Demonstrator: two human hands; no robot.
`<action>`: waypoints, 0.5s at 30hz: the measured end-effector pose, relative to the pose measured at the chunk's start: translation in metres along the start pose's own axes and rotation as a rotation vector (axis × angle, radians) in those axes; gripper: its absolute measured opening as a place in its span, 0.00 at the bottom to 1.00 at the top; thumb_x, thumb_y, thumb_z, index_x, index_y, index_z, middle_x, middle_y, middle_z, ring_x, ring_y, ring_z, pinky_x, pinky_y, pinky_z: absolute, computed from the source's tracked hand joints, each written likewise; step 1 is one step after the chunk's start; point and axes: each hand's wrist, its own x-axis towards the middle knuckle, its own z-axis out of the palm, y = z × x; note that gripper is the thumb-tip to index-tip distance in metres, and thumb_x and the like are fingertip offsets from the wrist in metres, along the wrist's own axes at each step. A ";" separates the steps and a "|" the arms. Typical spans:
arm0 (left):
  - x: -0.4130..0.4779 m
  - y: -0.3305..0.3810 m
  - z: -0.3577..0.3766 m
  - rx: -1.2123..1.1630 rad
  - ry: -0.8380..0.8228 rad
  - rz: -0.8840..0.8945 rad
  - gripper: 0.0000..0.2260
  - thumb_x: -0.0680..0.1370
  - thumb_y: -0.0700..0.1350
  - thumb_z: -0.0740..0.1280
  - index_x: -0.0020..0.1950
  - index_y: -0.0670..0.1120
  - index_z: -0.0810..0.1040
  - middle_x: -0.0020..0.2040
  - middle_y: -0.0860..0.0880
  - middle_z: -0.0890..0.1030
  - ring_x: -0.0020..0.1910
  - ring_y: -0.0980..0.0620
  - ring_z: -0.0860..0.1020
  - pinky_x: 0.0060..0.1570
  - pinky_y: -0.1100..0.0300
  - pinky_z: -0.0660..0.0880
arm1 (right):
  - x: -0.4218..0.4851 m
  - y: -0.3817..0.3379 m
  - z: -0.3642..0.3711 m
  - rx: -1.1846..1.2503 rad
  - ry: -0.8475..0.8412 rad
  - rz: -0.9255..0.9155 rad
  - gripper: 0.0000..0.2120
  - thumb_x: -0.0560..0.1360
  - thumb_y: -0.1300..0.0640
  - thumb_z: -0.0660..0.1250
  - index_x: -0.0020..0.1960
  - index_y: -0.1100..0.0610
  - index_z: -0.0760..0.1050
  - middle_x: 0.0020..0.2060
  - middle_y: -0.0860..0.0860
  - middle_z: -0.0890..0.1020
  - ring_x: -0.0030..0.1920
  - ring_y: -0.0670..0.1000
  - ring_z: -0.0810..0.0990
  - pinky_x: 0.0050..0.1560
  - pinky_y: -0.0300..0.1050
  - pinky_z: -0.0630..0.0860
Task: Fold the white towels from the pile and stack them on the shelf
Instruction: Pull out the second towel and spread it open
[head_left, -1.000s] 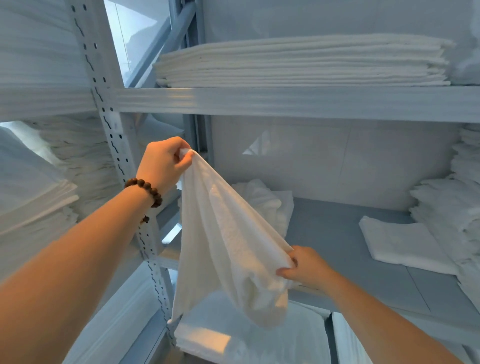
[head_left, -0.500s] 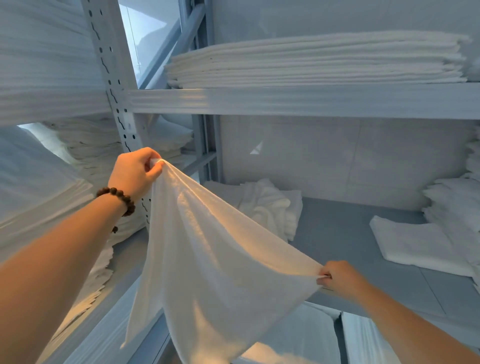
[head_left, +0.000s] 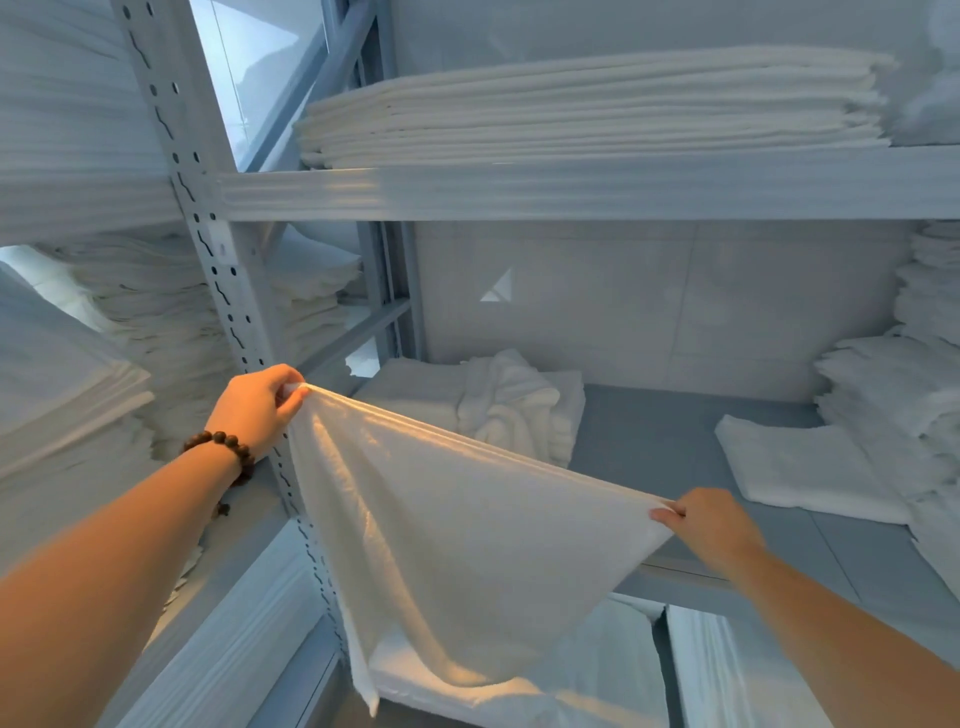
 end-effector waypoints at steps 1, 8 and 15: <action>-0.001 0.001 0.006 -0.005 -0.012 -0.005 0.04 0.77 0.44 0.66 0.47 0.45 0.79 0.38 0.49 0.78 0.38 0.49 0.76 0.41 0.57 0.71 | 0.000 0.003 -0.001 0.017 0.023 0.018 0.24 0.77 0.41 0.61 0.29 0.54 0.66 0.30 0.53 0.74 0.40 0.55 0.76 0.37 0.42 0.66; -0.008 0.004 0.039 -0.050 -0.082 -0.081 0.03 0.78 0.41 0.64 0.48 0.44 0.77 0.42 0.44 0.80 0.40 0.47 0.75 0.41 0.57 0.70 | 0.000 0.033 -0.012 0.406 0.162 0.100 0.13 0.73 0.50 0.70 0.38 0.60 0.83 0.31 0.58 0.81 0.37 0.58 0.77 0.36 0.45 0.66; -0.007 0.016 0.066 -0.117 -0.105 -0.191 0.06 0.79 0.38 0.61 0.48 0.46 0.76 0.44 0.45 0.78 0.42 0.46 0.74 0.43 0.55 0.69 | 0.001 0.065 -0.030 0.786 0.175 0.038 0.04 0.72 0.62 0.71 0.40 0.63 0.81 0.36 0.59 0.81 0.38 0.53 0.75 0.42 0.46 0.73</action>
